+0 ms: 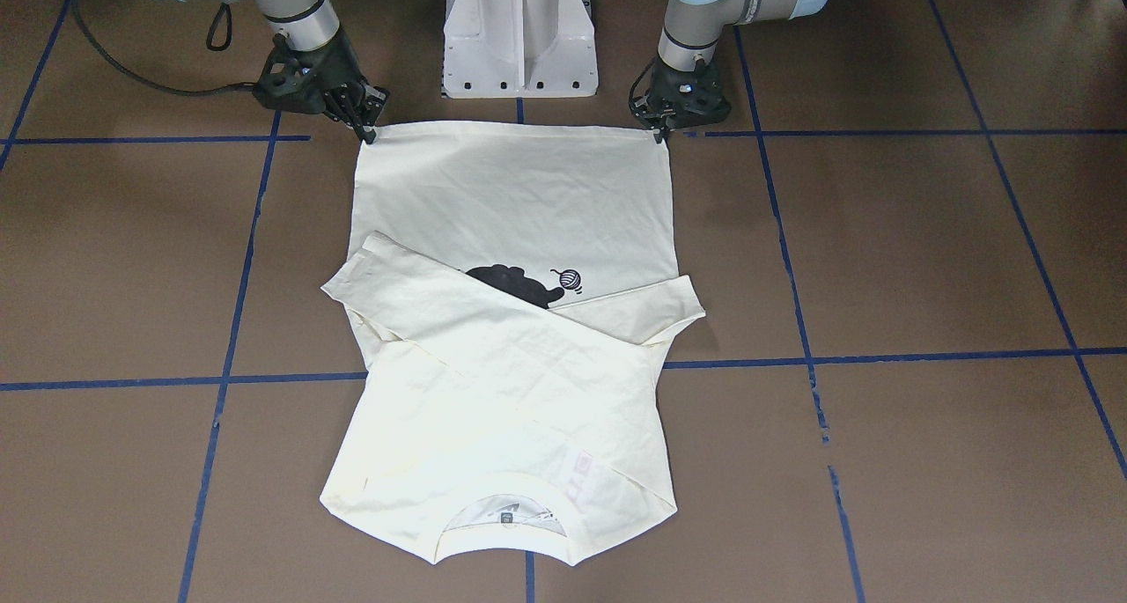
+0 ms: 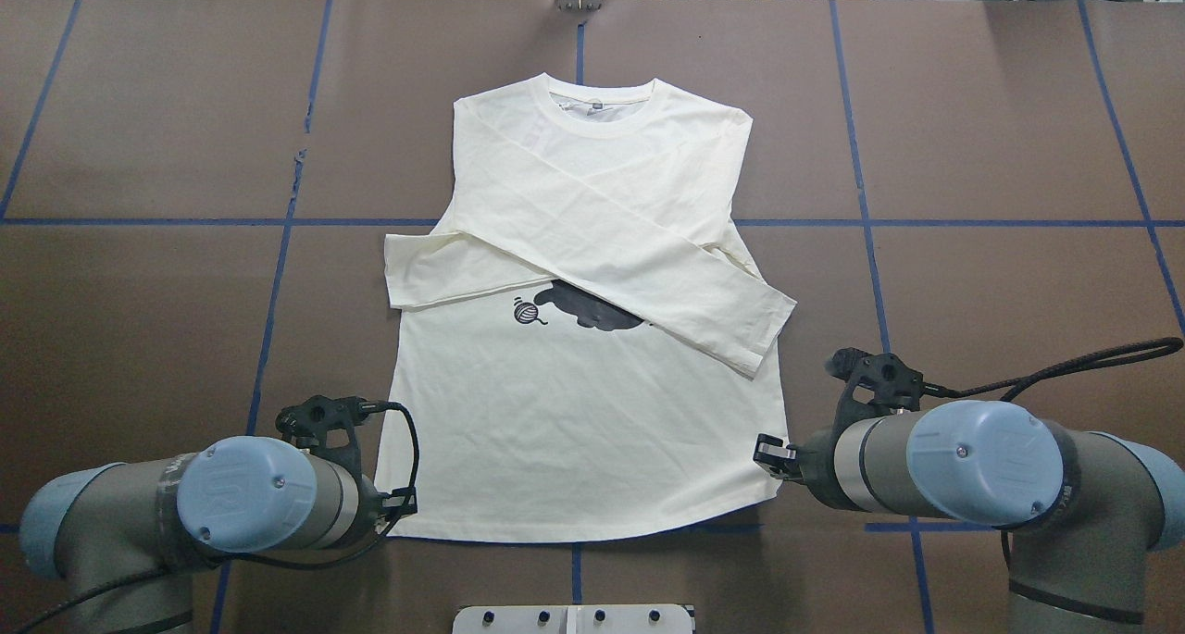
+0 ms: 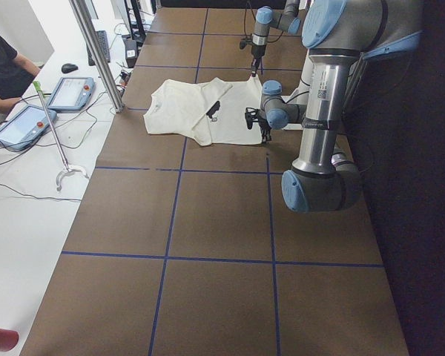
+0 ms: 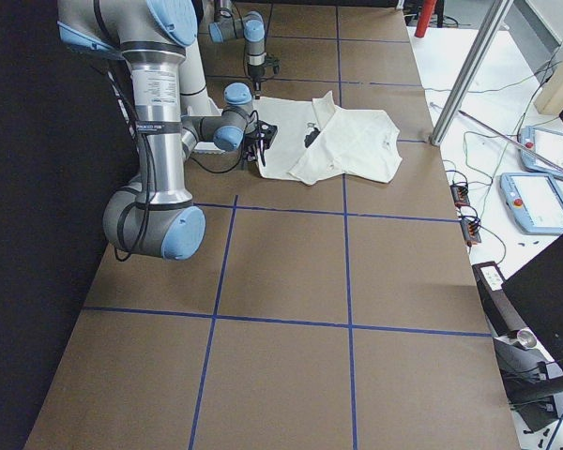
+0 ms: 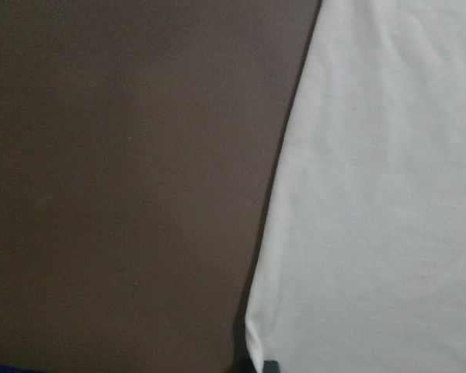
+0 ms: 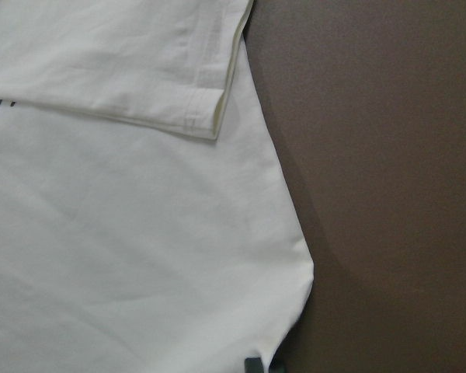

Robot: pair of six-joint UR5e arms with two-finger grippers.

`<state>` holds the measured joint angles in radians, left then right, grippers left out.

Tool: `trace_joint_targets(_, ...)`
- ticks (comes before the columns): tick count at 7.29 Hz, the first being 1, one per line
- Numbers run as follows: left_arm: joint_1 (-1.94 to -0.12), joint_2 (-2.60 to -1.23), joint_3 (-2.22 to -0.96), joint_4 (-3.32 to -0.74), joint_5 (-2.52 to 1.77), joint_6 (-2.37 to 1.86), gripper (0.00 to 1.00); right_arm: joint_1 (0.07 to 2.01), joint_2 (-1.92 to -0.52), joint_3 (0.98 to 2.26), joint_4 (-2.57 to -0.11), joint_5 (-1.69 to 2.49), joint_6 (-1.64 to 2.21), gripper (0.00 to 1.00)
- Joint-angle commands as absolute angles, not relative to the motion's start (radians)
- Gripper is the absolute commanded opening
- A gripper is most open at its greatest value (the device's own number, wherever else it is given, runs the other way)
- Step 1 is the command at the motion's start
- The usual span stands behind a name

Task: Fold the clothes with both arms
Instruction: 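Grasp both hem corners with the left and right grippers, then lift the hem with both grippers and fold it toward the collar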

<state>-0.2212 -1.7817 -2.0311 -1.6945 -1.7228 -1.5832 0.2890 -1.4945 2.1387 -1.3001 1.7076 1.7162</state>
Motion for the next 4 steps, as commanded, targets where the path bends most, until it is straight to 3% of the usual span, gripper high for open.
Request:
trace_joint_targets(1, -0.222, -1.786, -2.148, -1.588, -1.756, -1.571, 0.0, 0.328, -1.506, 2.172, -1.299, 1.785, 1.715, 0.0)
trace_joint_targets(4, -0.203, -1.789, -2.299, -1.533, -1.776, -1.569, 0.0, 0.275, -1.601, 2.308, -1.301, 1.87, 1.715, 0.0)
